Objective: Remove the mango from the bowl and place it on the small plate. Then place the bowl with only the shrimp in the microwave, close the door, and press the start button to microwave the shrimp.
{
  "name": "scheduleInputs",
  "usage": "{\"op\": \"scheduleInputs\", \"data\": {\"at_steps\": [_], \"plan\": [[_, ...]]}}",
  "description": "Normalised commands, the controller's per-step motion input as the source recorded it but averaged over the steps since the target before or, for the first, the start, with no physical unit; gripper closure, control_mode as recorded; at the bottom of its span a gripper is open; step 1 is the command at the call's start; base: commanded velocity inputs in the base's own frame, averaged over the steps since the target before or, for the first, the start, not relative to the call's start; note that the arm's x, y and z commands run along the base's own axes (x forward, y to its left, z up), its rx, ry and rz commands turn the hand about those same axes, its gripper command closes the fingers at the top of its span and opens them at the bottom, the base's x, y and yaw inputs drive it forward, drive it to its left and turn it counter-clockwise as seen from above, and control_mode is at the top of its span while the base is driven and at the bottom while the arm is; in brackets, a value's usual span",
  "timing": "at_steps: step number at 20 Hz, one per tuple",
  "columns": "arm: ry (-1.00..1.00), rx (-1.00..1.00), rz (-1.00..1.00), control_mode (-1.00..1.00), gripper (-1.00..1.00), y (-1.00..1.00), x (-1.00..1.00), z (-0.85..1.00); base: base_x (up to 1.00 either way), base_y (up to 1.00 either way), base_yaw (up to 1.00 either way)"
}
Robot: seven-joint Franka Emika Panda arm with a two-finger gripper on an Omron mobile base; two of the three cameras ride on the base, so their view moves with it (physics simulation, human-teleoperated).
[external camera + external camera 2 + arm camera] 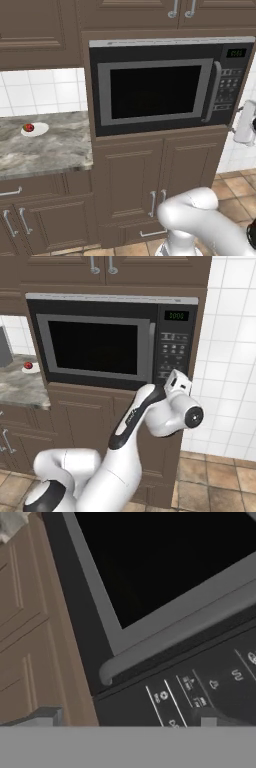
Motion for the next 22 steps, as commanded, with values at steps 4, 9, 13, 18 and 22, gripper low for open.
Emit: {"op": "scheduleInputs", "data": {"at_steps": [4, 9, 13, 18, 22], "plan": [[0.01, 0.09, 0.06, -1.0, -1.0, -0.22, 0.58, -0.19, 0.0, 0.0, 0.0], [0.01, 0.07, 0.05, -1.0, -1.0, -0.22, 0.55, -0.27, 0.0, 0.0, 0.0], [0.01, 0.06, 0.05, -1.0, -1.0, -0.28, 0.51, -0.32, 0.0, 0.0, 0.0], [0.0, 0.06, 0.02, -1.0, -1.0, -0.25, 0.39, -0.21, 0.0, 0.0, 0.0], [0.01, 0.05, 0.0, -1.0, -1.0, -0.06, 0.36, -0.14, 0.0, 0.0, 0.0]]}}
